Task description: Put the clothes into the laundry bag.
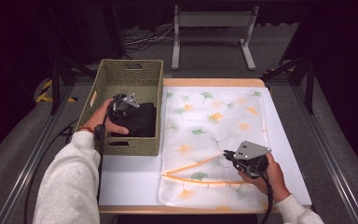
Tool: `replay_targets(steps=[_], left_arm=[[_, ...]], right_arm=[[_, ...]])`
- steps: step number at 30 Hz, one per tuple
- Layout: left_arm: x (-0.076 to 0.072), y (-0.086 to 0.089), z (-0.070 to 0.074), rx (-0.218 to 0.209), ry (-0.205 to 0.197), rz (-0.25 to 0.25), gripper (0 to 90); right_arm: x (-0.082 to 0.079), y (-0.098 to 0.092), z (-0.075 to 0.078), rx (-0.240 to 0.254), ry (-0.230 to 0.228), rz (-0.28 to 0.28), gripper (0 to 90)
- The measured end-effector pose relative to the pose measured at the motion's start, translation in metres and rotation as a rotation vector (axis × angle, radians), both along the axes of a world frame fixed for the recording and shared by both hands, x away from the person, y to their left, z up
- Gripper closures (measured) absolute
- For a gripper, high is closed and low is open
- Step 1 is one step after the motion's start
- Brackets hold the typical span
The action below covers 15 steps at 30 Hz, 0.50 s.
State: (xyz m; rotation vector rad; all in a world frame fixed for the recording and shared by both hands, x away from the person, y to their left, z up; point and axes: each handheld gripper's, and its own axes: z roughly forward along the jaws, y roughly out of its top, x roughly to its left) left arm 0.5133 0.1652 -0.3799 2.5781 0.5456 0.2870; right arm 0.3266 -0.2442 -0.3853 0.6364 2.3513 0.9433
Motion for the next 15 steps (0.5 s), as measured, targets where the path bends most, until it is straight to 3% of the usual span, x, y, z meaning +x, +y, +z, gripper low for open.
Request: replay_targets(steps=[2, 4, 8, 15], left_arm=[[0.004, -0.007, -0.007, 0.037, 0.020, 0.003, 2.6], [0.006, -0.009, -0.009, 0.038, 0.033, 0.003, 0.1], [0.012, -0.013, -0.022, 0.132, 0.073, 0.020, 0.0], [0.014, -0.014, -0.030, 0.174, 0.091, 0.021, 0.0]], right_arm=[[0.000, 0.000, 0.000, 0.001, 0.001, 0.000, 88.7], [0.000, 0.000, -0.001, 0.002, 0.002, 0.000, 88.7], [0.000, 0.000, -0.002, -0.001, 0.005, 0.003, 88.6], [0.000, 0.001, -0.003, -0.003, 0.005, 0.011, 88.5]])
